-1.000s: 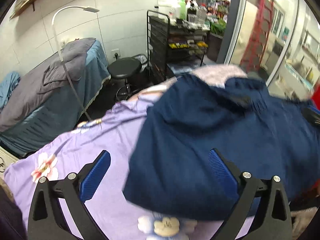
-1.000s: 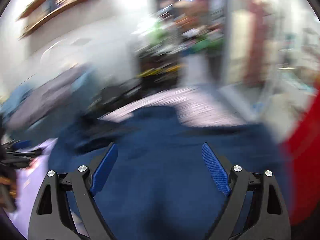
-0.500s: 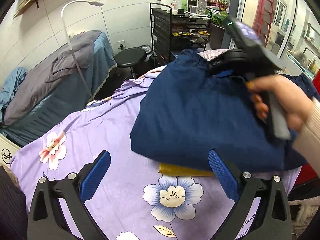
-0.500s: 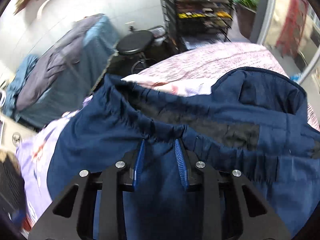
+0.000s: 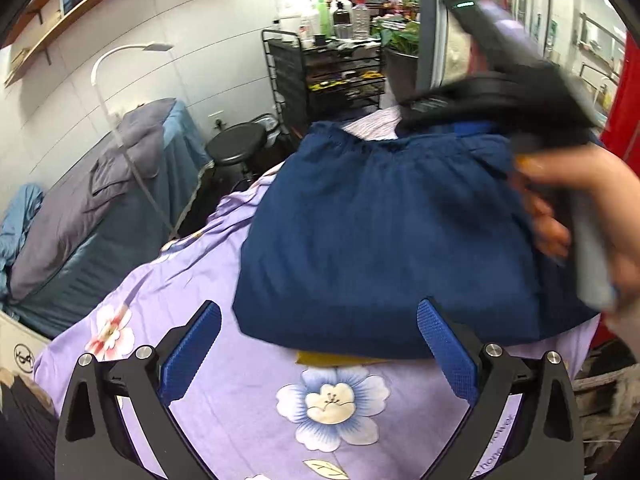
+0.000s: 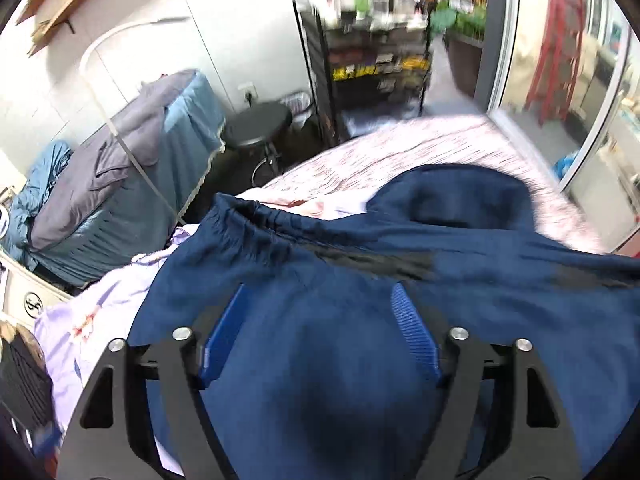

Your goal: Fold large clothes

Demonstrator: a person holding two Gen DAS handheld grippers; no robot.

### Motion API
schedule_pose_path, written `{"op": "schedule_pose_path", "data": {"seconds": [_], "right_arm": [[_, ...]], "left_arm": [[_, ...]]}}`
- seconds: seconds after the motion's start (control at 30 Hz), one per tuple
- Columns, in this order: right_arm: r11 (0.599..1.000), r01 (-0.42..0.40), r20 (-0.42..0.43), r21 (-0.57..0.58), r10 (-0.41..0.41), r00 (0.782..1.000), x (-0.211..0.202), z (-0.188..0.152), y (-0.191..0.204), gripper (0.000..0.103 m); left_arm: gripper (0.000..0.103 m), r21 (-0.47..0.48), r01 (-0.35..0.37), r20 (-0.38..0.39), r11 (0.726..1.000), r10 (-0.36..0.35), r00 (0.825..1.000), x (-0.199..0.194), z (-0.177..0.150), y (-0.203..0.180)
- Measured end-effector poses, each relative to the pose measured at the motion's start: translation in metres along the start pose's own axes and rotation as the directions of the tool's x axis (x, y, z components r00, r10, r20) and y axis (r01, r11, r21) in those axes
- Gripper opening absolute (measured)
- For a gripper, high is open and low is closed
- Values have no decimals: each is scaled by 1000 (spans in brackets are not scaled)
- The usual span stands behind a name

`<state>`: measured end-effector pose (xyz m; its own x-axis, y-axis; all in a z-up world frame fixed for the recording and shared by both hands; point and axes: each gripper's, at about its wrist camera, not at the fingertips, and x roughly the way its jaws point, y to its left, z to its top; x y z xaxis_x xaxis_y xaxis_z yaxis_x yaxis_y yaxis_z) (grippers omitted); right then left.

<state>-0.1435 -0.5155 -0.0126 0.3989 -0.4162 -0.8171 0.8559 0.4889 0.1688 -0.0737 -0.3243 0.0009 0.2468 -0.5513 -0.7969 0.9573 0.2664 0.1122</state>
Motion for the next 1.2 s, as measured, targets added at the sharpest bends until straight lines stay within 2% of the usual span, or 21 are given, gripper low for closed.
{"op": "schedule_pose_path", "data": {"seconds": [0.07, 0.2, 0.3, 0.47, 0.77, 1.2], "right_arm": [[998, 57, -5, -12, -57, 998, -26, -12, -12, 82], [988, 156, -53, 12, -155, 987, -73, -50, -48, 83], [974, 226, -94, 31, -223, 970, -86, -66, -67, 83], [958, 280, -140, 63, -269, 953, -106, -98, -86, 83], [952, 301, -150, 48, -291, 945, -123, -120, -80, 83], [948, 318, -142, 28, -311, 940, -133, -124, -69, 83]], "left_arm": [[97, 16, 4, -2, 1000, -4, 1000, -1, 6, -7], [97, 52, 20, 1, 998, -20, 1000, -6, 15, -22], [97, 68, 34, 10, 997, -35, 999, -12, 20, -32], [97, 89, 72, -2, 993, -73, 997, -19, 22, -48], [97, 102, 95, -48, 990, -90, 995, -24, 18, -65], [97, 108, 76, -84, 991, -68, 994, -25, 12, -66]]}}
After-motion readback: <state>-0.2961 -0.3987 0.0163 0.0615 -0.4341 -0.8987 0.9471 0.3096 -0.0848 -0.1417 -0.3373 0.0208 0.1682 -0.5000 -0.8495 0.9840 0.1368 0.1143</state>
